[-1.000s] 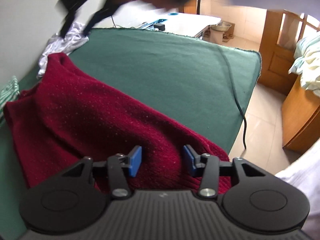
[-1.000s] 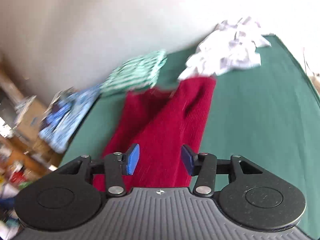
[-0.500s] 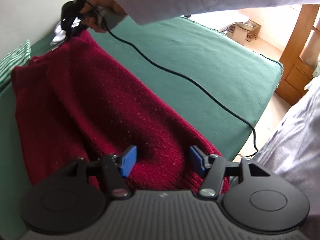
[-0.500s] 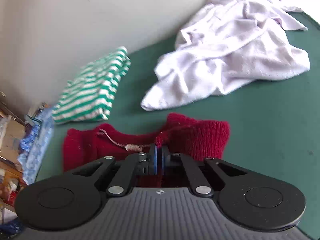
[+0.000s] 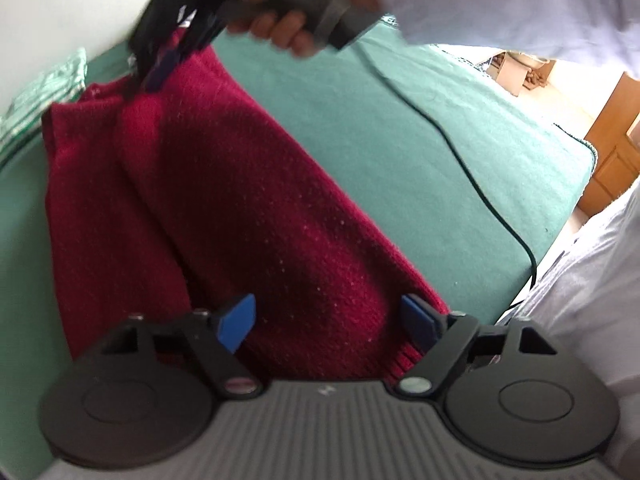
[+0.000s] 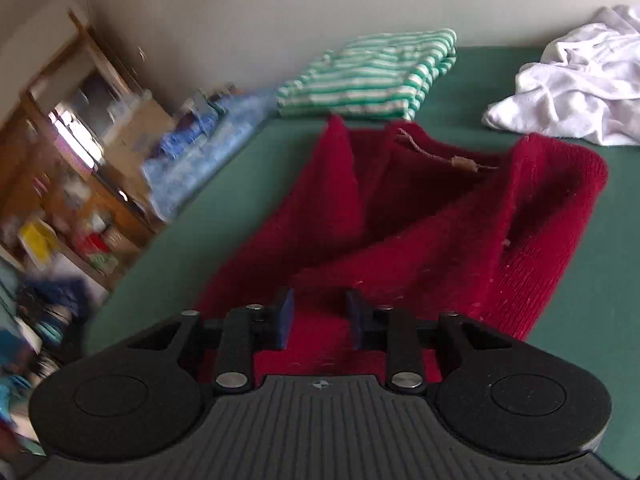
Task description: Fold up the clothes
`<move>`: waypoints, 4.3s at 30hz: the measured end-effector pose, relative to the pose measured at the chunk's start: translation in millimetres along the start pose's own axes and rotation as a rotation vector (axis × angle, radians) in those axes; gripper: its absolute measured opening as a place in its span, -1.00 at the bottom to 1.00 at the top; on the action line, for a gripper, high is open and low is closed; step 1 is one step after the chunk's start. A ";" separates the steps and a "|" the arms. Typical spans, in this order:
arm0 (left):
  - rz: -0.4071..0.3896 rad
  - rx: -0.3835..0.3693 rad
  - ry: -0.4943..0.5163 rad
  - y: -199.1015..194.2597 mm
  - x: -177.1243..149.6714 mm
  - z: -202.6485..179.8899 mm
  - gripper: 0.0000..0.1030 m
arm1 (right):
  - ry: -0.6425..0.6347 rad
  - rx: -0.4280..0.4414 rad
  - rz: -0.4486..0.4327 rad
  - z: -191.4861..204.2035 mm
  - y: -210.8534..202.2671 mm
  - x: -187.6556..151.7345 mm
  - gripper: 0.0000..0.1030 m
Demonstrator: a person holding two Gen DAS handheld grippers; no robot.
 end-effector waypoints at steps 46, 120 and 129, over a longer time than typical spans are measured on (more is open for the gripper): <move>-0.166 -0.094 -0.021 -41.5 -33.0 -22.1 0.59 | 0.206 -0.544 -0.123 -39.7 -18.7 -11.0 0.02; -0.050 -0.287 -0.396 -56.1 -161.0 38.7 0.68 | 0.654 -0.048 0.270 115.7 -128.9 -316.5 0.18; 0.017 -0.353 -0.389 -38.5 -166.8 38.7 -0.44 | 0.669 -0.032 0.234 113.9 -123.5 -317.8 -0.14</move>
Point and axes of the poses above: each gripper's, at about its wrist camera, not at the fingertips, and y roughly the way its jaws point, z to its left, x to its top, the point moved 10 cm from there along y, roughly the way its jaws point, and after that the axes turned 7 degrees about -x, right-handed, at the moved point
